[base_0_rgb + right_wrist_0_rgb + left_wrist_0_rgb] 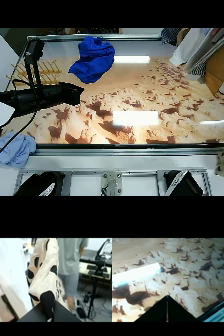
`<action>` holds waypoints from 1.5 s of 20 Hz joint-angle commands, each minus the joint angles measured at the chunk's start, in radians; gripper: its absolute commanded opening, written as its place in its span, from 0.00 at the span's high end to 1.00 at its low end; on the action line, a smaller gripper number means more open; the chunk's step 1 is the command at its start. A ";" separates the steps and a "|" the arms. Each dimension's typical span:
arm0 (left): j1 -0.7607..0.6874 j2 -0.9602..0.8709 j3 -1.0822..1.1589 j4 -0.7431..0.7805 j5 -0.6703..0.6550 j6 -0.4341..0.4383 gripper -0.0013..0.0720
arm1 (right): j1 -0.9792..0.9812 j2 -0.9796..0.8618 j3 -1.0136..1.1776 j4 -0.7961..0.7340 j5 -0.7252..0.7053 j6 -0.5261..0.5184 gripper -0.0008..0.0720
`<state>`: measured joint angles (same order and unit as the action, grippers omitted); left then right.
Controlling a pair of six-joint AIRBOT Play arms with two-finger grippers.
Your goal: Fold the clothes and pants, and hang the long-sleeved shirts on hangers.
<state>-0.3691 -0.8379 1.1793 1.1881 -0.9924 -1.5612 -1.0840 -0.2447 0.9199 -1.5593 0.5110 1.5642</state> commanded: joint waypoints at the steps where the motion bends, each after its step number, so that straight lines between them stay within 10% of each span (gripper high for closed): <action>1: -0.001 -0.001 0.000 0.000 -0.006 0.002 0.97 | -0.024 -0.111 0.015 0.011 -0.219 0.030 0.98; 7: -0.001 -0.001 0.000 -0.001 -0.011 0.002 0.97 | -0.024 -0.287 0.078 0.012 -0.487 0.031 0.98; 30: -0.001 -0.001 0.000 -0.001 -0.053 0.002 0.97 | -0.024 -0.448 0.226 0.012 -0.586 0.031 0.98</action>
<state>-0.3691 -0.8387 1.1793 1.1862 -1.0214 -1.5612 -1.1069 -0.6914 1.1450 -1.5478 -0.0589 1.5944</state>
